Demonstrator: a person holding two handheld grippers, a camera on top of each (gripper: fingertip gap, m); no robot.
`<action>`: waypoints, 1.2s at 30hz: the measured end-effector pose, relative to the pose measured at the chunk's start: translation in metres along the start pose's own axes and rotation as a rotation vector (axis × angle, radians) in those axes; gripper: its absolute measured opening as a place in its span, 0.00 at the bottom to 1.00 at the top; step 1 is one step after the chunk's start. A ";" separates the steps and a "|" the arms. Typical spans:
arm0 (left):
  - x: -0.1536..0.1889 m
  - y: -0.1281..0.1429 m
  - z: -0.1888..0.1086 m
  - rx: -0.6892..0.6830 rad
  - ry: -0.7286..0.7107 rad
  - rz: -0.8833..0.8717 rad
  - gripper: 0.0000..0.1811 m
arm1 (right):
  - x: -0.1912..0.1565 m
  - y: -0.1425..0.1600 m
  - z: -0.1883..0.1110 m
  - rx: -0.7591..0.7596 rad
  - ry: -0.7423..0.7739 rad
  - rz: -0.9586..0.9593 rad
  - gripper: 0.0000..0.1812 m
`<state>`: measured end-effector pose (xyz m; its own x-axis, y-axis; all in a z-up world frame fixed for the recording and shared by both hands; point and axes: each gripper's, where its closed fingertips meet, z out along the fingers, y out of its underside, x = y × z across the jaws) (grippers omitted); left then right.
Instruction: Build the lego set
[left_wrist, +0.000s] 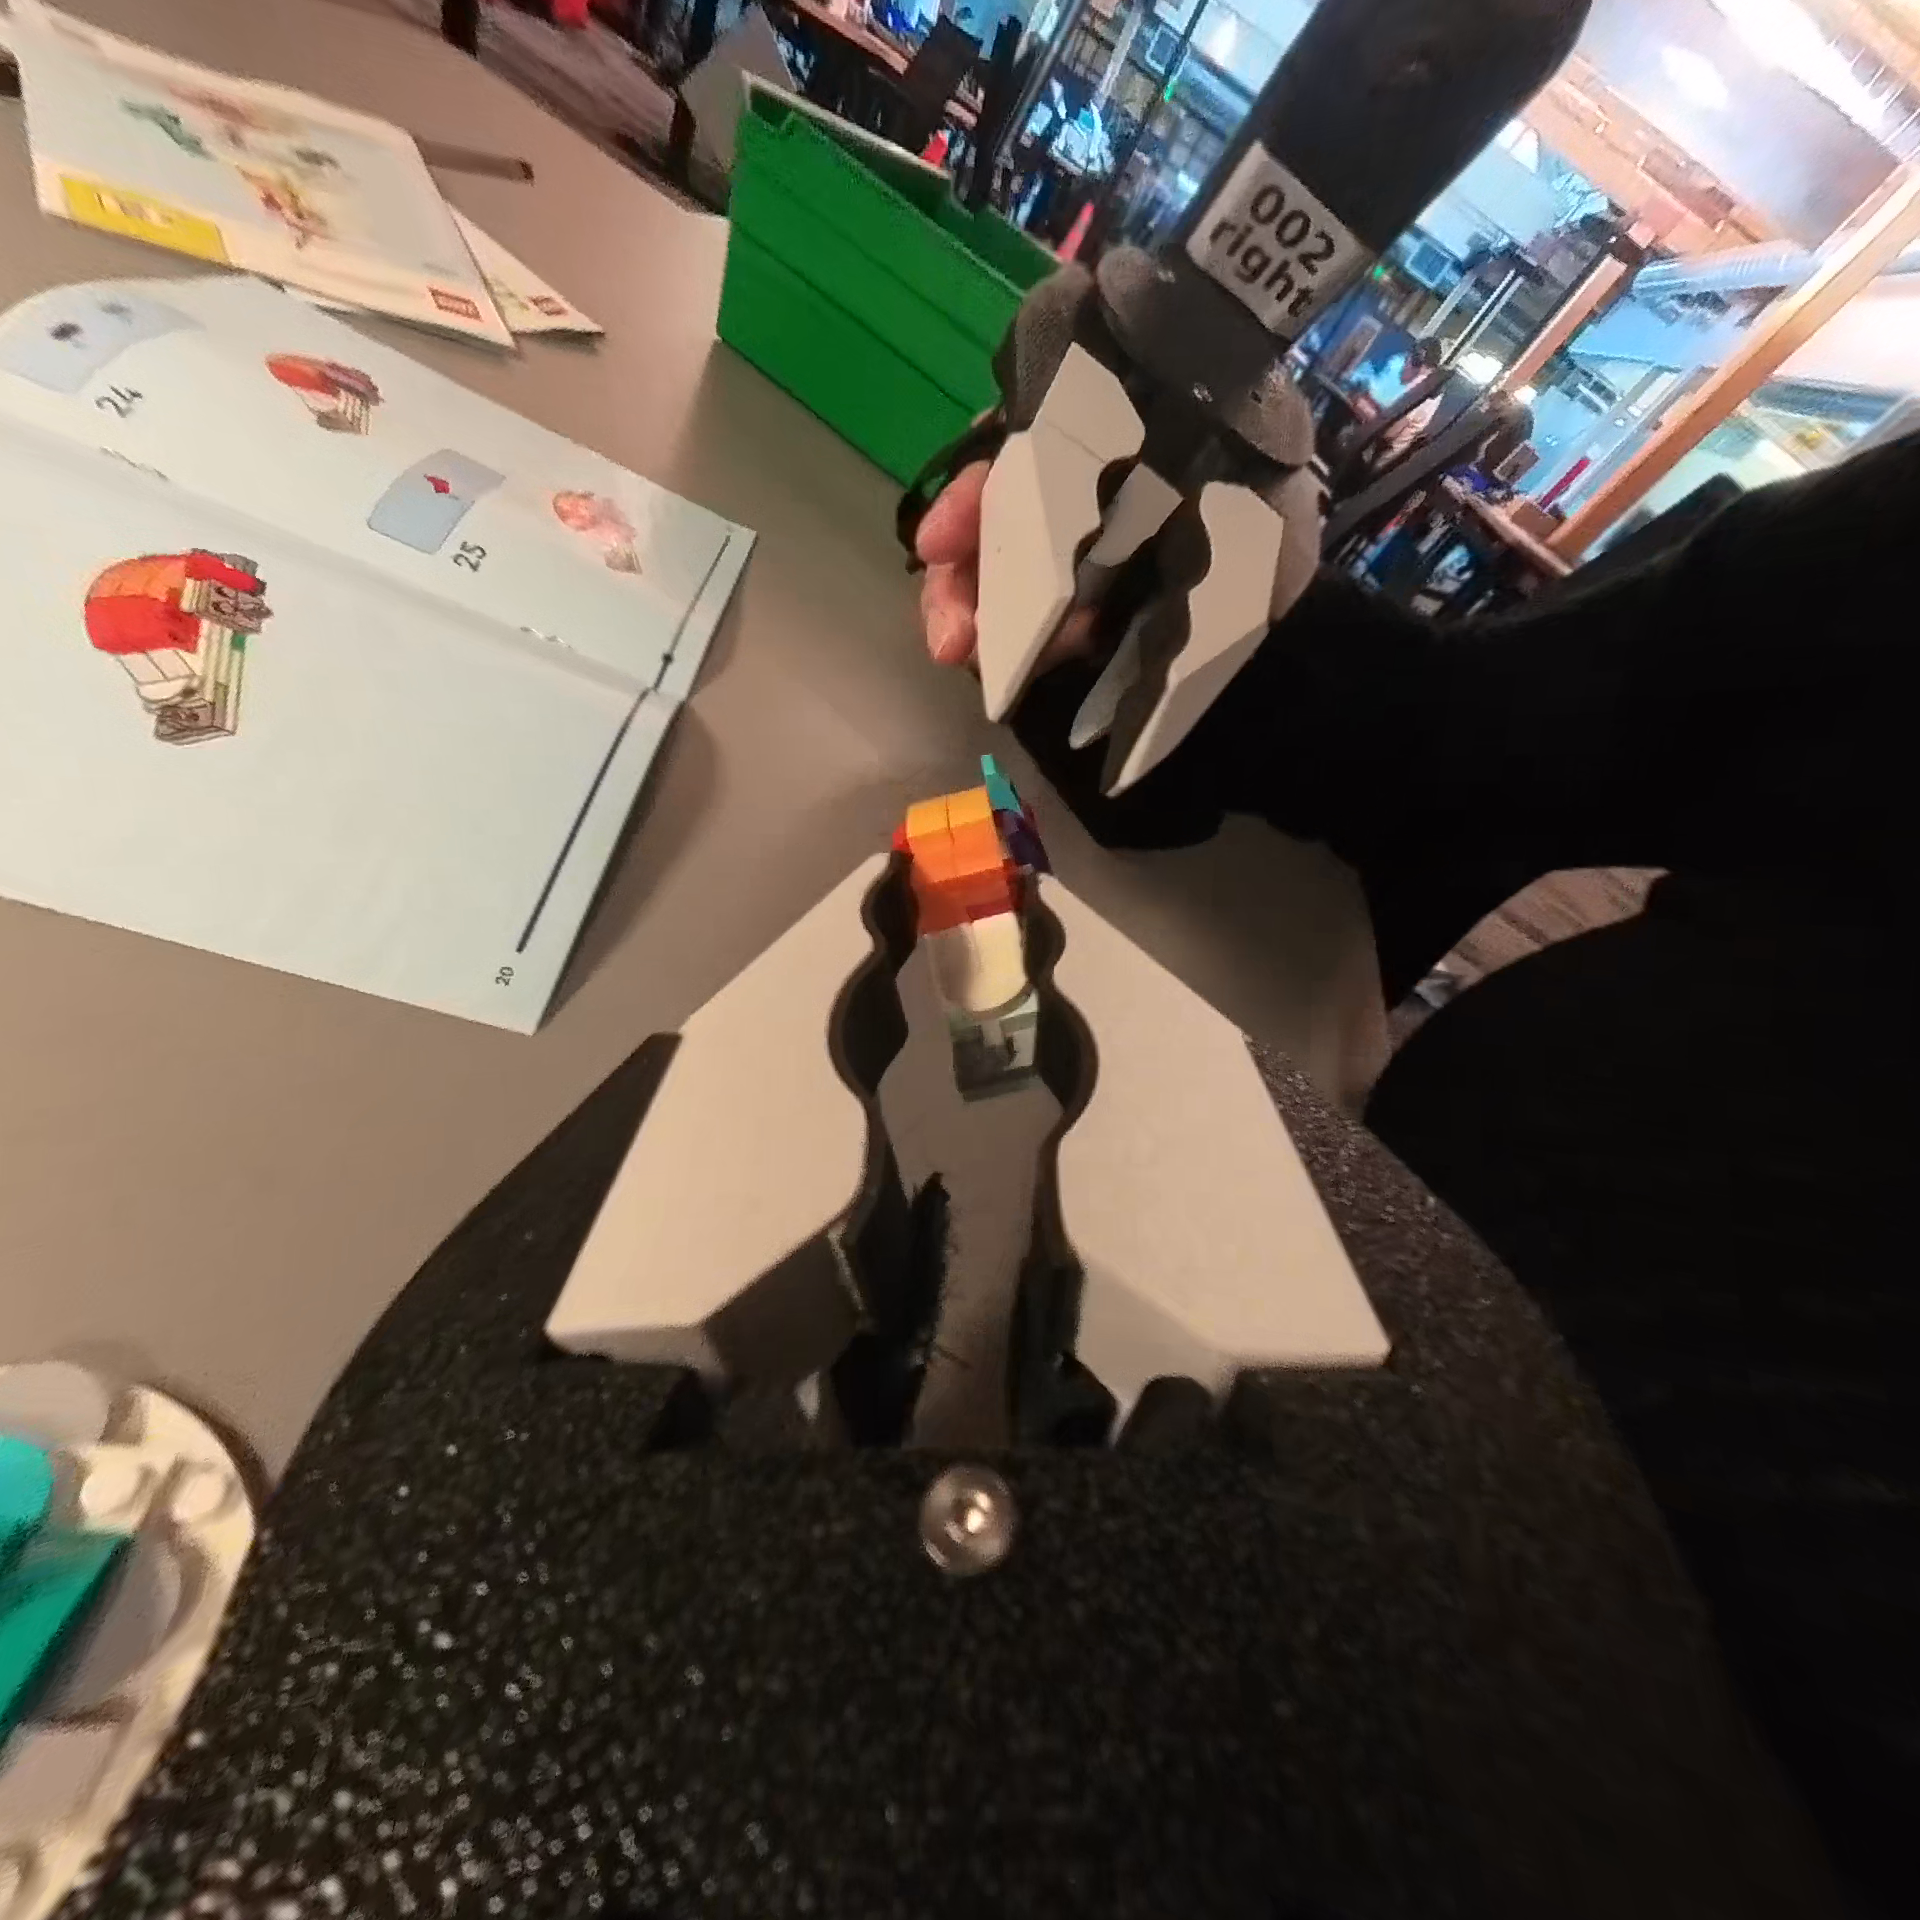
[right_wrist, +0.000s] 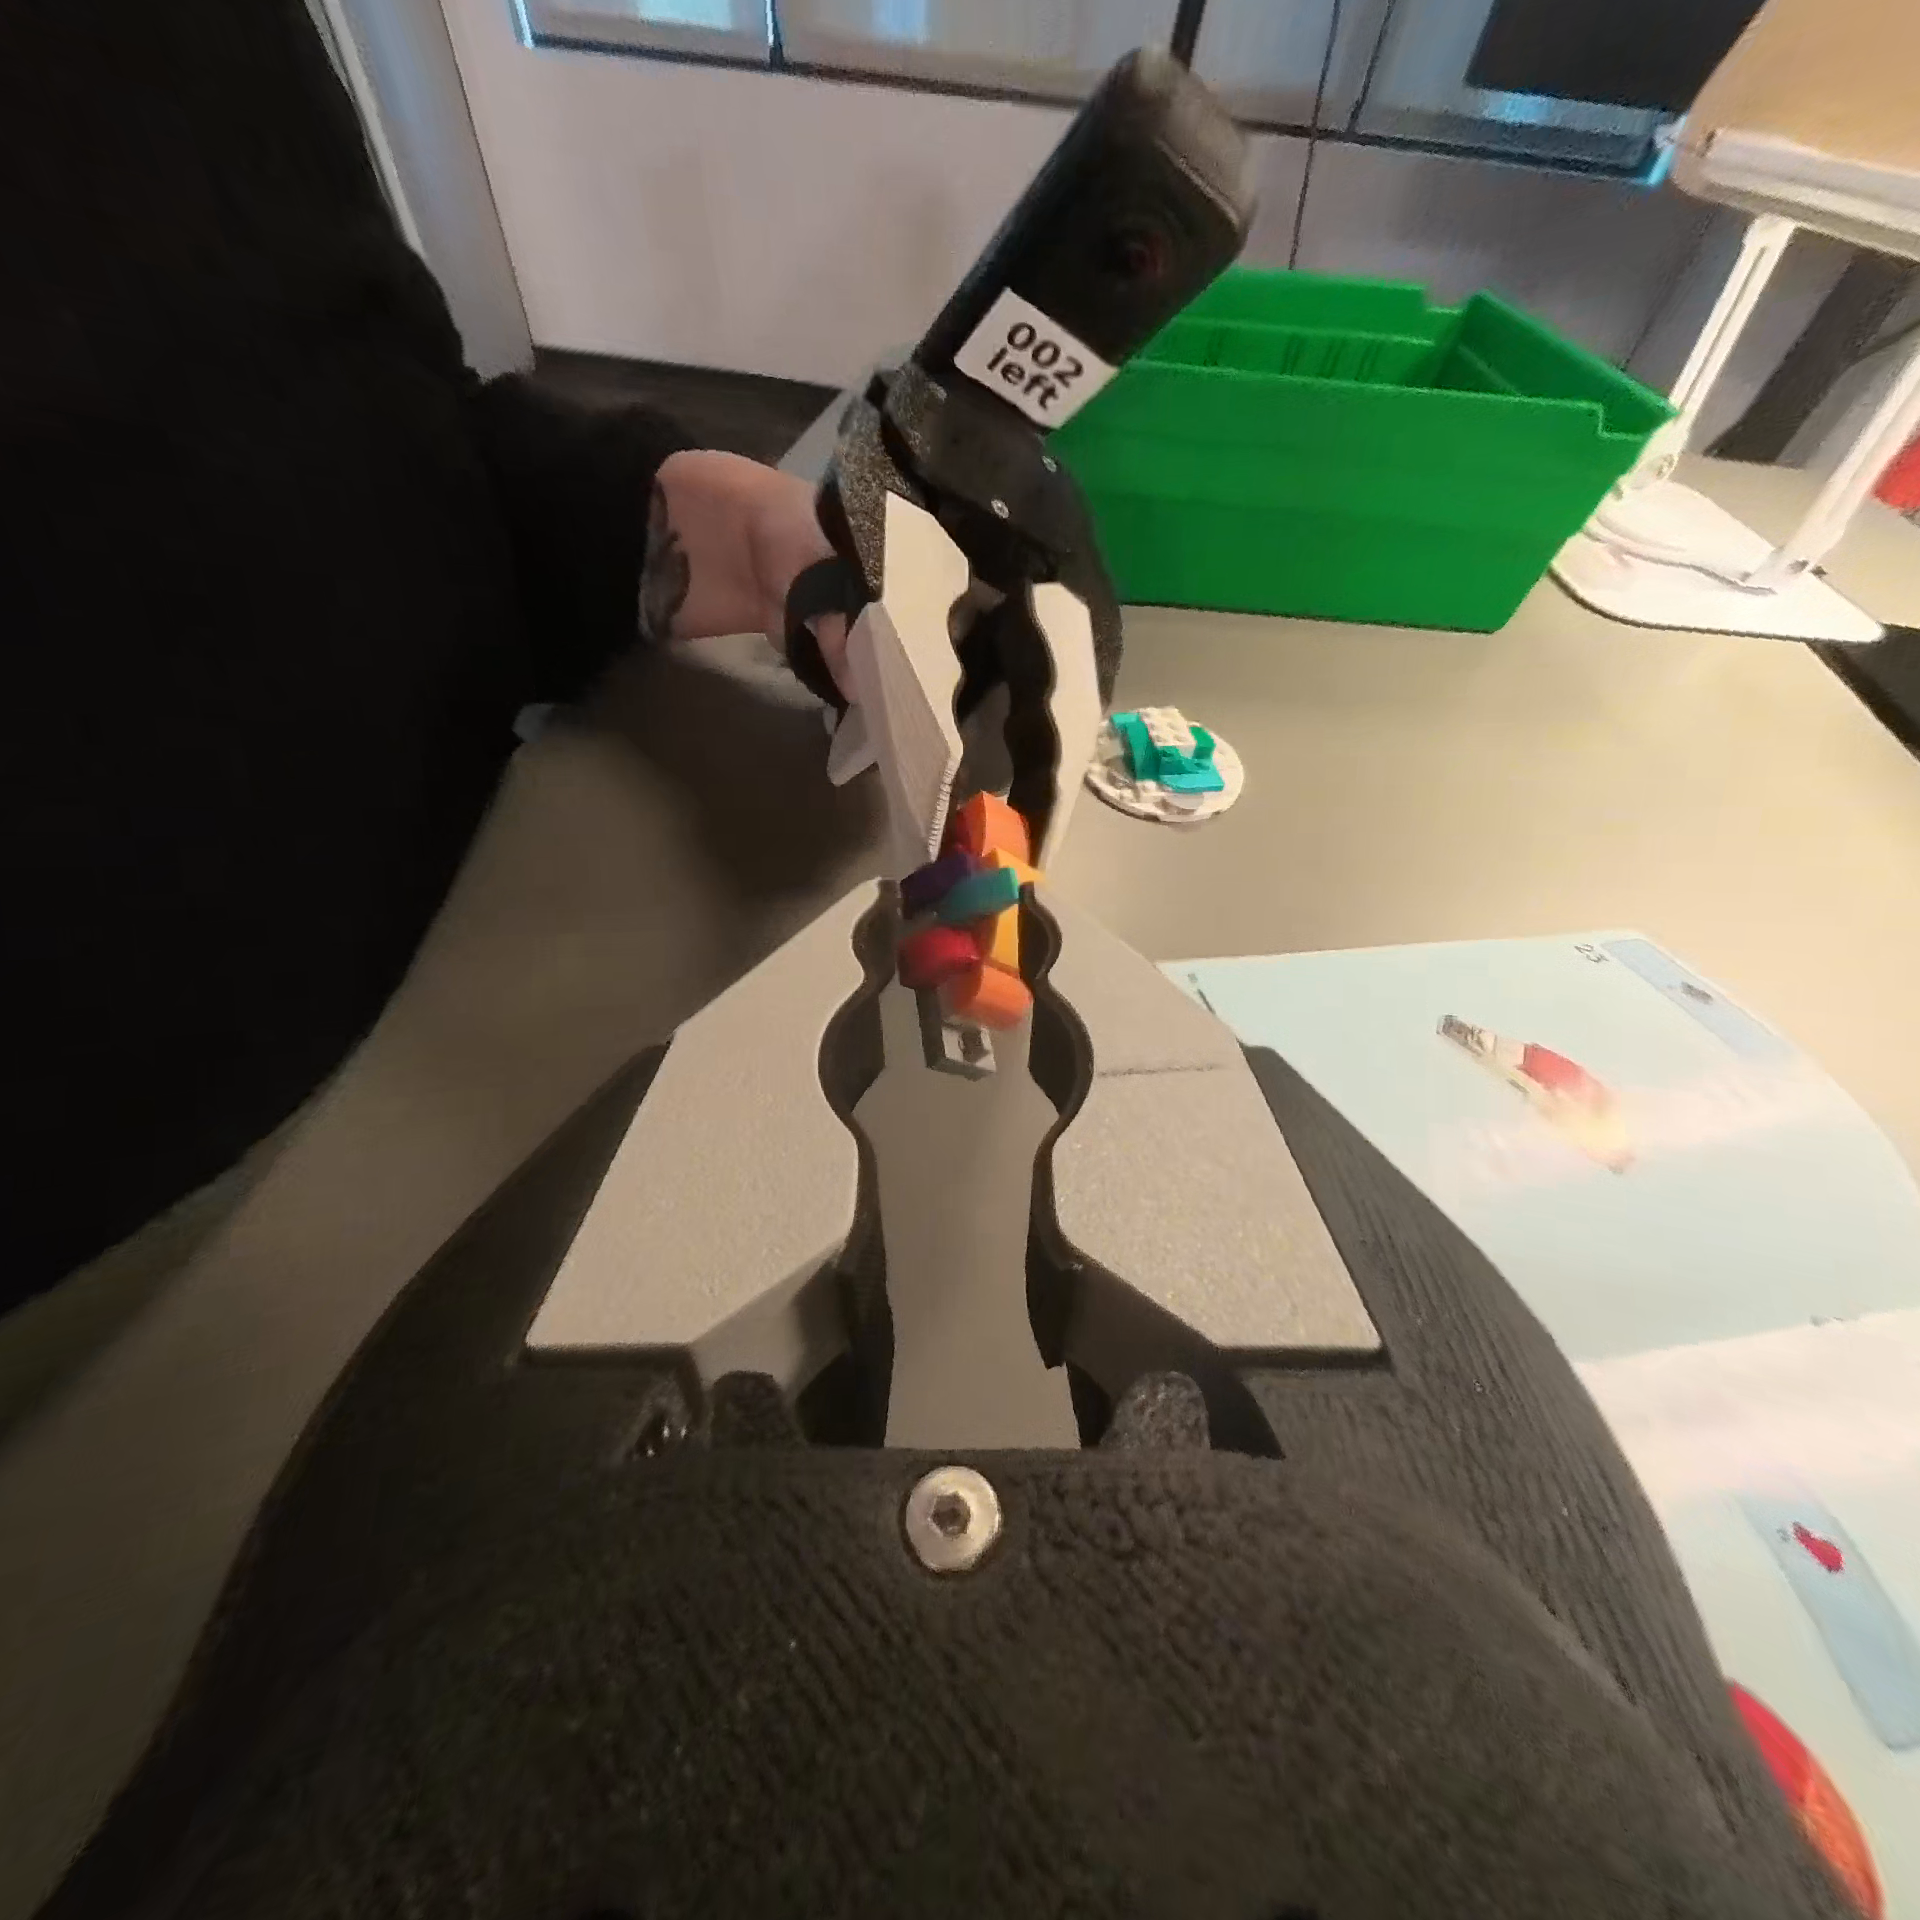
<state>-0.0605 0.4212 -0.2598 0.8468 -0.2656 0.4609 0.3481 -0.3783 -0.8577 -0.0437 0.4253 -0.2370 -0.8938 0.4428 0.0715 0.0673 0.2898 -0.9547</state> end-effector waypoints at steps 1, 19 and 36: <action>-0.002 0.000 0.004 -0.007 -0.001 0.000 0.10 | 0.002 0.006 -0.003 -0.008 -0.002 0.009 0.12; -0.013 0.014 0.021 -0.134 0.059 -0.136 0.10 | 0.020 0.032 -0.001 -0.029 -0.110 0.372 0.08; -0.014 0.020 0.021 -0.167 0.086 -0.225 0.09 | 0.011 0.033 0.002 -0.048 -0.235 0.444 0.01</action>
<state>-0.0573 0.4357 -0.2879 0.7157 -0.2302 0.6594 0.4468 -0.5749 -0.6855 -0.0518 0.4378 -0.2680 -0.8498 0.3310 -0.4103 0.4786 0.1579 -0.8637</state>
